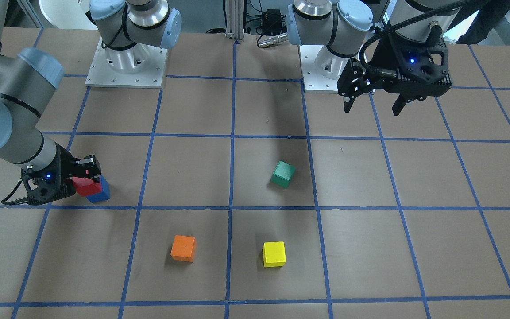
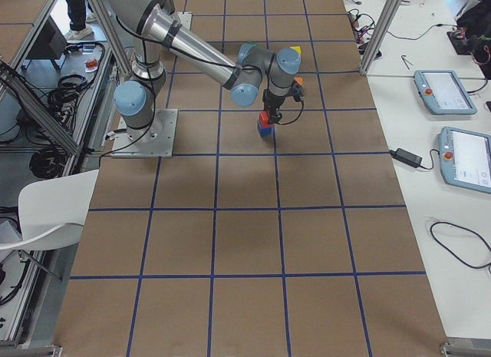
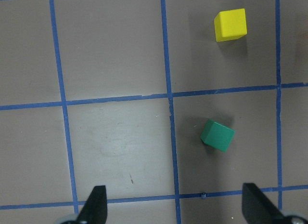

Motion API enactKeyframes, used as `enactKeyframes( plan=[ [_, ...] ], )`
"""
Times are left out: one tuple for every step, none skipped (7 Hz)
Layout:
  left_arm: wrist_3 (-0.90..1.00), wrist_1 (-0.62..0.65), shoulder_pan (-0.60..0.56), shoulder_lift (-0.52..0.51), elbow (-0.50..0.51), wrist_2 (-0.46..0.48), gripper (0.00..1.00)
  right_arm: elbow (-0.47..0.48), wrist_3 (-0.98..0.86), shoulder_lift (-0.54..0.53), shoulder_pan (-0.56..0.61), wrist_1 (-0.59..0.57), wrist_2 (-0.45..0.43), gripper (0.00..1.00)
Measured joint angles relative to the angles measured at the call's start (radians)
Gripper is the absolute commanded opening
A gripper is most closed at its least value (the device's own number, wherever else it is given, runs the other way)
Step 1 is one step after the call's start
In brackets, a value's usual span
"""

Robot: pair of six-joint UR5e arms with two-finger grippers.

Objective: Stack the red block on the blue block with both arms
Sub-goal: 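Lower the red cube onto the blue cube with the right gripper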

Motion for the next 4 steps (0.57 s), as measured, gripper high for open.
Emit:
enactKeyframes(
  plan=[
    [0.0, 0.0, 0.0, -0.001, 0.001, 0.0, 1.0, 0.0, 0.0, 0.001, 0.0, -0.003, 0.0, 1.0],
    [0.0, 0.0, 0.0, -0.002, 0.002, 0.001, 1.0, 0.001, 0.001, 0.001, 0.0, -0.005, -0.001, 1.0],
    [0.0, 0.0, 0.0, -0.002, 0.003, 0.001, 1.0, 0.001, 0.003, 0.001, 0.0, -0.005, -0.002, 1.0],
    [0.0, 0.0, 0.0, -0.003, 0.003, 0.001, 1.0, 0.001, 0.004, 0.001, 0.0, -0.002, -0.004, 1.0]
  ],
)
